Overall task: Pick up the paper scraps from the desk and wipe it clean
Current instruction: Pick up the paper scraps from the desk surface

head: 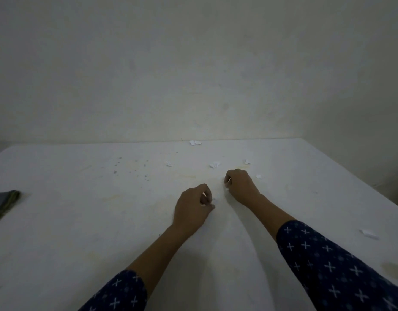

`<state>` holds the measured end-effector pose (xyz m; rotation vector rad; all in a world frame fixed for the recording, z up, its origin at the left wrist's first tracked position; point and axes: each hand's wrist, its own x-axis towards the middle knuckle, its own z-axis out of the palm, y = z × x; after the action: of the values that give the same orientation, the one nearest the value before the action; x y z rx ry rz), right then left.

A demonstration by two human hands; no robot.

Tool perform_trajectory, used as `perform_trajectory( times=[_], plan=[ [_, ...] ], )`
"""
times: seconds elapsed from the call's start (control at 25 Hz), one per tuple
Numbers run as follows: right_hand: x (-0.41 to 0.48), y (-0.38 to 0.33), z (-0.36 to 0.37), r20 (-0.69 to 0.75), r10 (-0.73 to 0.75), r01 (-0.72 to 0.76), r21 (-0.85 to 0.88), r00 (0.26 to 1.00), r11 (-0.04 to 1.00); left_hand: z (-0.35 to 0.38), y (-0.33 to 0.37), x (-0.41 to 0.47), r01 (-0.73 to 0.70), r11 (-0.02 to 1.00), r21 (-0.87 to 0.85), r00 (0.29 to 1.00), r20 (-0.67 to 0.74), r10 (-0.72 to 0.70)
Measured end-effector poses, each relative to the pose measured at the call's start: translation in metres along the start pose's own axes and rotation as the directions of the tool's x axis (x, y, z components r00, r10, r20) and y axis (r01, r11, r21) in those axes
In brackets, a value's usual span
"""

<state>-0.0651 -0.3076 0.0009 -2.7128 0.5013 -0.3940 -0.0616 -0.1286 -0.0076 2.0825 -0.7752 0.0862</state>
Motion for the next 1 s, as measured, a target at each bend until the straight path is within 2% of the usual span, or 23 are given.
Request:
perform_trajectory(
  times=[0.12,0.2,0.44,0.52,0.64,1.0],
  plan=[
    [-0.012,-0.021,0.001,-0.115,0.016,0.008,0.199,0.993,0.98,-0.018,-0.007,-0.004,0.004,0.998,-0.057,0.997,-0.079,-0.008],
    [-0.023,-0.045,0.002,-0.133,0.003,0.038,0.308,0.991,0.951,-0.037,-0.01,-0.013,0.004,0.998,-0.068,0.994,-0.112,-0.012],
    [-0.059,-0.136,0.014,0.052,-0.063,0.015,0.644,0.997,0.765,-0.117,-0.035,-0.055,0.046,0.998,-0.049,0.979,-0.196,-0.055],
    [-0.072,-0.168,0.023,0.095,-0.088,-0.003,0.696,0.992,0.718,-0.148,-0.052,-0.075,0.123,0.99,-0.065,0.965,-0.225,-0.135],
    [-0.096,-0.22,0.042,0.146,-0.147,0.002,0.704,0.978,0.711,-0.195,-0.079,-0.113,0.233,0.969,-0.086,0.922,-0.298,-0.248],
    [-0.173,-0.354,0.1,0.315,-0.317,-0.096,0.827,0.894,0.554,-0.323,-0.13,-0.211,0.34,0.939,0.047,0.839,-0.467,-0.281]
  ],
)
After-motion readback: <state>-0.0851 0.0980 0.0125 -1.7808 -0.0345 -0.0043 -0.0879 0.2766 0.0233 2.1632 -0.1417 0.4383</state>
